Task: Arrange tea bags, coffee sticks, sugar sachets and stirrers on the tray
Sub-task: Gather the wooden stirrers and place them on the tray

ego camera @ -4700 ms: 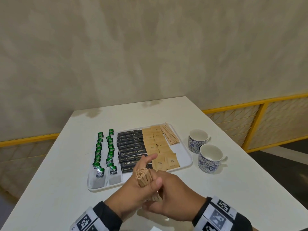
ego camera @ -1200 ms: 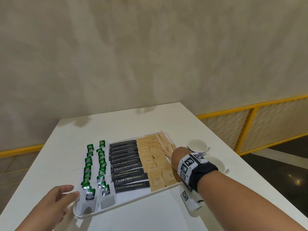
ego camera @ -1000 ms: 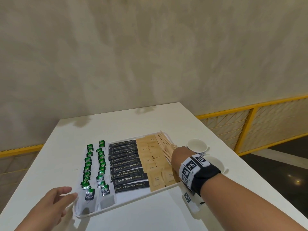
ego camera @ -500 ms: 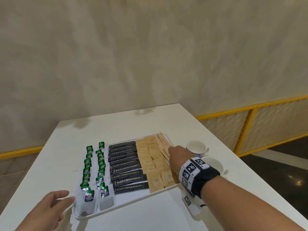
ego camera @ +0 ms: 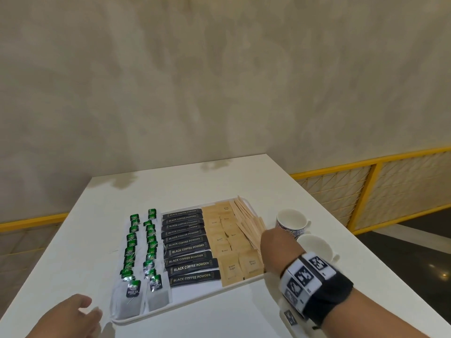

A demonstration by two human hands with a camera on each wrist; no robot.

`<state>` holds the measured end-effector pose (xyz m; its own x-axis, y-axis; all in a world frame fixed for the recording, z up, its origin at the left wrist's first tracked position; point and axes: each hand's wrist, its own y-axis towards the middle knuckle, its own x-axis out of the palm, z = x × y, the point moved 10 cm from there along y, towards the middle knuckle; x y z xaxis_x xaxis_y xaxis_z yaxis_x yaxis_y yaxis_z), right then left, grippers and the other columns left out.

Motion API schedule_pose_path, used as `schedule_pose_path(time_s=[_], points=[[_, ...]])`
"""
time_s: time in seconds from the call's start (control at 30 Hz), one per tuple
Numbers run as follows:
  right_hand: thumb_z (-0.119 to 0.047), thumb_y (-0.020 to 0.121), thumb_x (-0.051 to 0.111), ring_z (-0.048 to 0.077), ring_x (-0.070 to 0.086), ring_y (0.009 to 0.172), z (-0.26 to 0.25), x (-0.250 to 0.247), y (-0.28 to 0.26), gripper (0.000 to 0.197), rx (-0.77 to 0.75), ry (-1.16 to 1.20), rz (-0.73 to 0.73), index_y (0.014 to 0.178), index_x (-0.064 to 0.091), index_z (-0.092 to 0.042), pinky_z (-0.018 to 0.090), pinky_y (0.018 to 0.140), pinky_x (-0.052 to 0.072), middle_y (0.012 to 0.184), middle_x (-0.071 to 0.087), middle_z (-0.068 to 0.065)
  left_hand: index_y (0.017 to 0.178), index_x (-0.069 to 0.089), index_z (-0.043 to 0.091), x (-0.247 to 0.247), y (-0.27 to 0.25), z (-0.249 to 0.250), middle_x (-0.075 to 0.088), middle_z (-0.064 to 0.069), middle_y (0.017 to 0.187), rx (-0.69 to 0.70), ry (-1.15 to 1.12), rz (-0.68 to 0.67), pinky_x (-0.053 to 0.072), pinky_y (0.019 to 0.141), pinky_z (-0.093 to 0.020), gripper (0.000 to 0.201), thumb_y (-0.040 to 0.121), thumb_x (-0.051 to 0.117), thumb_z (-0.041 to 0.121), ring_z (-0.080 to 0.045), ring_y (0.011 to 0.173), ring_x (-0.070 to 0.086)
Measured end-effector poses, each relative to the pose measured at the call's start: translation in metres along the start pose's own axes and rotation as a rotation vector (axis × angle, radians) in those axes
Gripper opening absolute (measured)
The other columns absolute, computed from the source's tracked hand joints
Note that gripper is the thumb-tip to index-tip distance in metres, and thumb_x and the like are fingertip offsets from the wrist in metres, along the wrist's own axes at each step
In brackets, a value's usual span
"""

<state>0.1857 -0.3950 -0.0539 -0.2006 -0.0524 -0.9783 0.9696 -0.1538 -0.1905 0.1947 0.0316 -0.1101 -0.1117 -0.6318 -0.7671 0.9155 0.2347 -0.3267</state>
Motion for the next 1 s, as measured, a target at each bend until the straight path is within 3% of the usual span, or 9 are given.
schedule_pose_path(time_s=[0.1, 0.2, 0.27, 0.33, 0.4, 0.47, 0.73, 0.87, 1.0], points=[[0.000, 0.097, 0.037, 0.026, 0.061, 0.106, -0.001, 0.017, -0.015, 0.023, -0.034, -0.125, -0.052, 0.097, 0.060, 0.000, 0.027, 0.076, 0.045, 0.086, 0.057, 0.012, 0.087, 0.061, 0.017, 0.004, 0.006, 0.006, 0.069, -0.005, 0.090, 0.053, 0.132, -0.001, 0.043, 0.089, -0.028, 0.009, 0.084, 0.067, 0.024, -0.020, 0.090, 0.062], [0.003, 0.099, 0.033, 0.024, 0.057, 0.116, -0.005, 0.024, -0.028, 0.026, -0.103, -0.180, -0.059, 0.107, 0.054, -0.010, 0.027, 0.092, 0.044, 0.120, 0.058, 0.013, 0.077, 0.067, 0.019, 0.009, 0.009, 0.012, 0.069, 0.001, 0.089, 0.091, 0.192, -0.016, 0.043, 0.081, -0.025, 0.006, 0.082, 0.066, 0.023, -0.014, 0.088, 0.061], [-0.002, 0.098, 0.037, 0.021, 0.059, 0.092, -0.007, 0.025, -0.028, 0.019, -0.121, -0.143, -0.061, 0.090, 0.045, -0.016, 0.023, 0.078, 0.045, 0.101, 0.058, 0.009, 0.076, 0.068, 0.021, 0.012, 0.008, 0.016, 0.069, 0.004, 0.086, 0.100, 0.235, -0.031, 0.044, 0.078, -0.023, 0.006, 0.081, 0.067, 0.023, -0.011, 0.086, 0.062], [-0.008, 0.097, 0.040, 0.018, 0.055, 0.077, -0.002, 0.021, -0.025, 0.012, -0.053, -0.022, -0.049, 0.095, 0.048, -0.016, 0.022, 0.064, 0.043, 0.086, 0.050, 0.005, 0.077, 0.069, 0.022, 0.014, 0.009, 0.018, 0.069, 0.005, 0.088, 0.101, 0.260, -0.032, 0.044, 0.080, -0.022, 0.005, 0.081, 0.066, 0.023, -0.009, 0.087, 0.062], [-0.006, 0.098, 0.036, 0.023, 0.058, 0.107, -0.003, 0.021, -0.018, 0.027, -0.046, -0.093, -0.022, 0.124, 0.046, -0.007, 0.028, 0.085, 0.047, 0.112, 0.053, 0.012, 0.078, 0.069, 0.021, 0.016, 0.009, 0.023, 0.069, 0.005, 0.089, 0.110, 0.281, -0.041, 0.044, 0.081, -0.021, 0.006, 0.082, 0.065, 0.023, -0.008, 0.088, 0.061], [-0.005, 0.100, 0.035, 0.023, 0.053, 0.122, -0.004, 0.022, -0.014, 0.033, -0.053, -0.167, -0.031, 0.132, 0.042, -0.003, 0.030, 0.099, 0.044, 0.131, 0.049, 0.012, 0.078, 0.070, 0.020, 0.017, 0.010, 0.027, 0.068, 0.005, 0.090, 0.127, 0.305, -0.046, 0.043, 0.081, -0.020, 0.009, 0.084, 0.063, 0.023, -0.007, 0.088, 0.059], [-0.008, 0.099, 0.042, 0.025, 0.058, 0.115, -0.019, 0.026, -0.014, 0.029, -0.222, -0.364, -0.134, 0.120, 0.060, -0.003, 0.030, 0.090, 0.045, 0.124, 0.060, 0.011, 0.060, 0.061, 0.020, 0.016, 0.014, 0.030, 0.066, 0.004, 0.081, 0.094, 0.300, -0.051, 0.036, 0.069, -0.018, 0.024, 0.084, 0.061, 0.022, -0.007, 0.083, 0.057], [-0.003, 0.099, 0.038, 0.024, 0.059, 0.115, -0.017, 0.030, -0.009, 0.029, -0.192, -0.398, -0.160, 0.118, 0.060, -0.003, 0.029, 0.090, 0.045, 0.123, 0.061, 0.010, 0.069, 0.062, 0.021, 0.016, 0.009, 0.034, 0.065, 0.005, 0.087, 0.091, 0.328, -0.033, 0.038, 0.072, -0.017, 0.013, 0.081, 0.061, 0.019, -0.008, 0.088, 0.058], [-0.005, 0.099, 0.038, 0.022, 0.059, 0.117, -0.021, 0.025, -0.004, 0.029, -0.227, -0.383, -0.114, 0.117, 0.060, -0.004, 0.026, 0.093, 0.046, 0.124, 0.061, 0.009, 0.097, 0.067, 0.021, 0.013, 0.010, 0.042, 0.063, 0.007, 0.108, 0.057, 0.425, 0.008, 0.041, 0.078, -0.012, 0.015, 0.086, 0.058, 0.022, -0.006, 0.099, 0.057]])
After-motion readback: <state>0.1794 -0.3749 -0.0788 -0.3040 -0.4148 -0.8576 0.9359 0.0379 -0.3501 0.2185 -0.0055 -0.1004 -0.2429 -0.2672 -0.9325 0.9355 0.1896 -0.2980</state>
